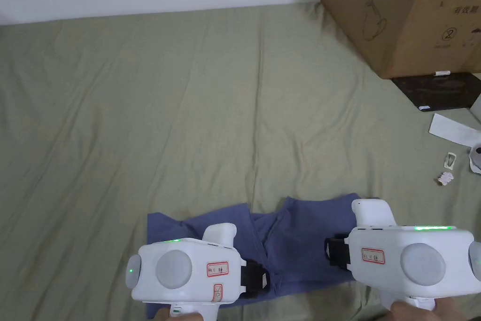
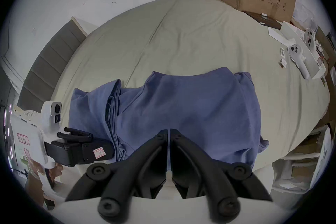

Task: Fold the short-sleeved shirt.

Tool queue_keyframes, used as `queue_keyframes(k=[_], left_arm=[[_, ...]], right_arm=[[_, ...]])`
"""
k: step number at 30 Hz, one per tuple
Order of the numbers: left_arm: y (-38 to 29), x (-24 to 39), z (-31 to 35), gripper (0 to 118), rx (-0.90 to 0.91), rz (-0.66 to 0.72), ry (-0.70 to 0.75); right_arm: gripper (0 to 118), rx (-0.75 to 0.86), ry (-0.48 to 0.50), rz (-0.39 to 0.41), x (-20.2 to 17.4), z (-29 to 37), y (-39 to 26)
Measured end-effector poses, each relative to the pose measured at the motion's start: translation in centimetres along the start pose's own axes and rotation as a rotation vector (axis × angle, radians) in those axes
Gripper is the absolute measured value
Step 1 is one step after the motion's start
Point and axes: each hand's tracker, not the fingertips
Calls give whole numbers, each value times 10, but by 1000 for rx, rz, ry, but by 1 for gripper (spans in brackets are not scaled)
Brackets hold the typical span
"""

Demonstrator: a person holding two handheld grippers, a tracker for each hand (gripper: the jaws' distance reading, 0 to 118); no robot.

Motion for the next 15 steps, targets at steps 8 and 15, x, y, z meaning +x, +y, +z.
queue_keyframes(k=[8, 15], left_arm=[[10, 3, 30, 4, 39, -10, -107], [10, -80, 110, 4, 239, 190, -110]], right_arm=[[3, -5, 8, 10, -8, -1, 1], [3, -4, 9, 32, -16, 1, 5]])
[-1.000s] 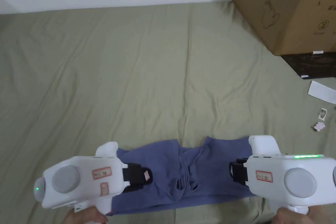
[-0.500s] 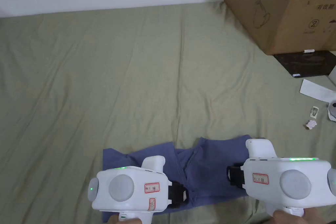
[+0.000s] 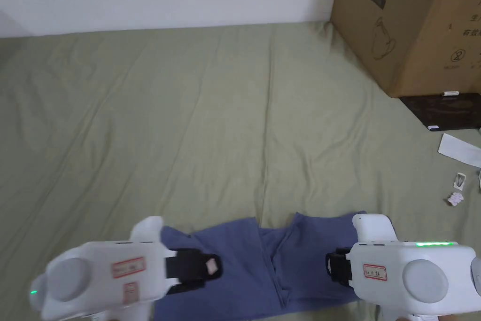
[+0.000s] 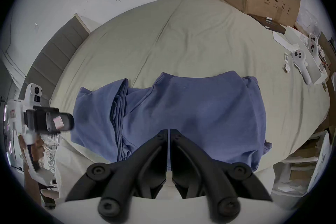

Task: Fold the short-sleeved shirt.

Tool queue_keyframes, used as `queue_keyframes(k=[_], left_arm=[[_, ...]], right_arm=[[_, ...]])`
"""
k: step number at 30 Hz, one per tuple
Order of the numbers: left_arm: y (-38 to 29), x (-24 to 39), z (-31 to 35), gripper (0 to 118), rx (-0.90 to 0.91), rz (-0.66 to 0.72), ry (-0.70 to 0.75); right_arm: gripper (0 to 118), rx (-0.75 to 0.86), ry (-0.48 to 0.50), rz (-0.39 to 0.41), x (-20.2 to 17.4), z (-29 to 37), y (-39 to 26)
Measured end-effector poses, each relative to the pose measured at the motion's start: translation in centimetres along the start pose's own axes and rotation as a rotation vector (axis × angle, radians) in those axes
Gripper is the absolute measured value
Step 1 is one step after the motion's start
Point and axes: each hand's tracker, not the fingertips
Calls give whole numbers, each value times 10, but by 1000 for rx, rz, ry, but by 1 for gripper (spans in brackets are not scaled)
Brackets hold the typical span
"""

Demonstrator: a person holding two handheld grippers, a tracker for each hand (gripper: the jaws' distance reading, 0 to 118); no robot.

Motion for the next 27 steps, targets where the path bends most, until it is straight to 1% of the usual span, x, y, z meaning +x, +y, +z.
queue_keyframes(k=[3, 4, 6, 7, 8, 9, 10, 12, 14, 15, 17, 21, 22, 23, 24, 25, 26, 27], left_arm=[[2, -41, 31, 4, 79, 119, 48], [2, -51, 39, 4, 97, 137, 63], [-5, -61, 48, 5, 113, 123, 50], [-6, -65, 50, 8, 127, 132, 55], [-7, -69, 50, 18, 134, 145, 54], [-8, -72, 49, 44, 141, 161, 50], [-9, -72, 43, 64, 135, 181, 29], [-11, -75, 32, 98, 96, 225, -25], [-10, -76, 16, 115, 53, 234, -62], [-12, -78, 8, 118, 31, 235, -71], [-15, -78, -3, 118, 12, 233, -76], [-14, -79, -10, 118, 46, 254, -128], [-5, -91, -16, 117, 19, 263, -147], [-2, -92, -16, 102, -19, 252, -162], [-2, -93, -11, 89, -4, 252, -158], [1, -92, -7, 89, 4, 246, -157], [4, -90, -6, 34, 2, 216, -90], [3, -91, -8, 9, 8, 182, -36]], right_arm=[[3, -3, 4, 9, -1, -1, 0], [3, -10, 1, 14, -2, -2, 0], [3, -19, -8, 23, -4, -5, 1], [3, -26, -10, 25, -4, -7, 1], [3, -30, -11, 24, -6, -8, 1], [3, -35, -8, 19, -6, -9, 2], [3, -38, 6, 6, -7, -10, 3], [3, -38, 20, 0, -10, -11, 6], [3, -32, 8, 23, -15, -11, 9], [3, -31, 0, 35, -17, -10, 10], [3, -30, -1, 43, -19, -10, 14], [3, -27, 4, 43, -20, -9, 18], [3, -27, 4, 42, -20, -10, 19], [3, -29, 5, 42, -21, -11, 19], [3, -33, 5, 44, -21, -12, 19], [3, -38, 4, 46, -23, -13, 19], [3, -43, 5, 49, -24, -14, 19], [3, -48, 6, 51, -25, -16, 19]])
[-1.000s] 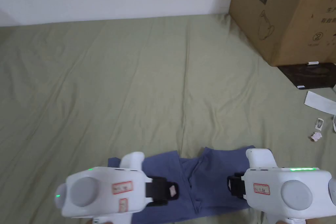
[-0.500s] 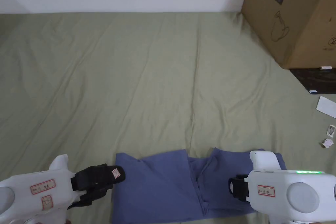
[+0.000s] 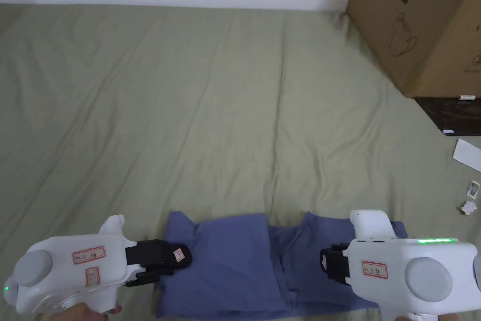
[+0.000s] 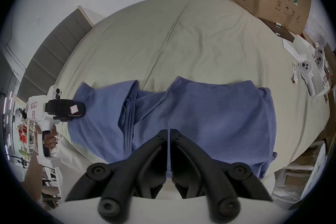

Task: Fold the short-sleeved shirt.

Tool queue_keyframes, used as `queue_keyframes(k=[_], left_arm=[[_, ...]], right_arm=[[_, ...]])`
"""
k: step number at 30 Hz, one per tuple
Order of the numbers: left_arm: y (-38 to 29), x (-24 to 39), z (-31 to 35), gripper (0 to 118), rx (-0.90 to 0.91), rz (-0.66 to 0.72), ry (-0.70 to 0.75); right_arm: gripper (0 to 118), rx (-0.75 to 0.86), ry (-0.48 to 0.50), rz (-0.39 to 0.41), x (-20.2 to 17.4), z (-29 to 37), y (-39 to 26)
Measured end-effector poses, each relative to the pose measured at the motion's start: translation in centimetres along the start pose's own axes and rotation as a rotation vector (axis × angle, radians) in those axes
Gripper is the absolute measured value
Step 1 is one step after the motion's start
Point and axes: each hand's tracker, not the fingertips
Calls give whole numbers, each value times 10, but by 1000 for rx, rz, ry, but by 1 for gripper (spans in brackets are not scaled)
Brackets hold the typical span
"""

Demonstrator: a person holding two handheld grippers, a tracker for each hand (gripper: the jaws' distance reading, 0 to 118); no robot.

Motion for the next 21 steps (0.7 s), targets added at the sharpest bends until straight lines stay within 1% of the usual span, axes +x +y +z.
queue_keyframes(k=[1, 3, 4, 5, 8, 11, 13, 15, 18, 21], left_arm=[[1, -3, 0, 9, -27, -28, 22], [9, -6, 2, 9, -40, 0, -11], [10, -8, 5, 9, -43, 21, -65], [11, -10, 8, 9, -37, 16, -85], [20, -12, 20, 9, -33, -2, -86], [32, -16, 43, 9, -14, -32, -41], [40, -26, 68, 9, 8, -25, -37], [48, -32, 94, 9, 36, -49, -1], [63, -47, 137, 9, 50, -72, 130], [69, -61, 173, 9, 96, -16, 180]], right_arm=[[3, -4, -2, 5, -2, -1, 0], [3, -11, -3, 10, -5, -3, 0], [3, -13, -3, 10, -6, -3, 1], [3, -13, -2, 10, -7, -4, 1], [3, -17, -4, 13, -10, -5, 5], [3, -13, -11, 25, -15, -5, 11], [3, -8, -10, 27, -18, -4, 14], [3, -5, -12, 31, -21, -5, 17], [3, -4, -12, 36, -24, -6, 18], [3, -4, -9, 34, -26, -9, 17]])
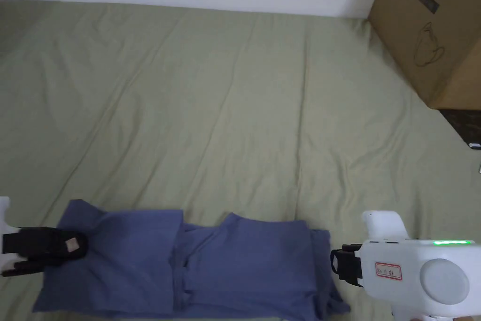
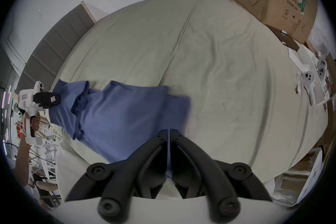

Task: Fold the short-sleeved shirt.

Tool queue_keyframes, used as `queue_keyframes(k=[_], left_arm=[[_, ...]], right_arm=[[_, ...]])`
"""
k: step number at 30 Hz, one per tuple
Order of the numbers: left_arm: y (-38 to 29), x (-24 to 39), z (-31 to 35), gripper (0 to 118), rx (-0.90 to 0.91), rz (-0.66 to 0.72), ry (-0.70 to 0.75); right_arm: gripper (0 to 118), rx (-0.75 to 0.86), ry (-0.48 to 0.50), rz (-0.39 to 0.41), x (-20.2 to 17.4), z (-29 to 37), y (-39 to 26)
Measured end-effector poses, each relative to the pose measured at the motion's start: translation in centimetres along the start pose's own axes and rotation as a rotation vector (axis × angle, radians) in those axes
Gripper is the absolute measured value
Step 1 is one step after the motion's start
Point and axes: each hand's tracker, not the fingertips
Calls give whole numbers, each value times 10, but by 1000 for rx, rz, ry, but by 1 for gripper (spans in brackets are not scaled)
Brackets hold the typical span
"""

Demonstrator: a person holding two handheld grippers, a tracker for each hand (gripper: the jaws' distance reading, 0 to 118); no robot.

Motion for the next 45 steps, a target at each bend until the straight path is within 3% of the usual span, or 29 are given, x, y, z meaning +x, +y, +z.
queue_keyframes(k=[9, 13, 17, 22, 28, 29, 31, 33, 35, 41, 42, 43, 44, 45], left_arm=[[-18, 24, 16, 9, 41, 17, 32], [-14, 75, 18, 9, 65, 38, 3], [-18, 149, 17, 9, 57, -66, -64], [-22, 237, -39, 9, -52, -244, -80], [-50, 292, -146, 12, -260, -380, -80], [-56, 296, -162, 20, -290, -395, -71], [-62, 301, -197, 66, -382, -447, -34], [-72, 304, -212, 101, -407, -474, 14], [-71, 303, -217, 107, -388, -460, 9], [-43, 278, -183, 106, -282, -278, -90], [-43, 273, -175, 99, -245, -256, -86], [-40, 264, -168, 82, -208, -250, -65], [-39, 254, -163, 52, -175, -268, -20], [-40, 246, -161, 8, -154, -280, 24]], right_arm=[[3, -13, 20, -11, 0, -4, -10], [3, 1, 26, -20, 12, 2, -12], [3, 20, 32, -61, 30, 7, -13], [3, 44, 36, -109, 55, 13, -18], [3, 76, 42, -212, 86, 19, -32], [3, 78, 44, -229, 91, 19, -35], [3, 71, 47, -248, 101, 17, -40], [3, 61, 40, -268, 107, 17, -43], [3, 61, 35, -275, 112, 17, -46], [3, 53, 48, -307, 115, 14, -49], [3, 52, 49, -302, 113, 13, -48], [3, 53, 49, -295, 111, 13, -49], [3, 53, 51, -291, 109, 13, -48], [3, 53, 54, -287, 108, 12, -47]])
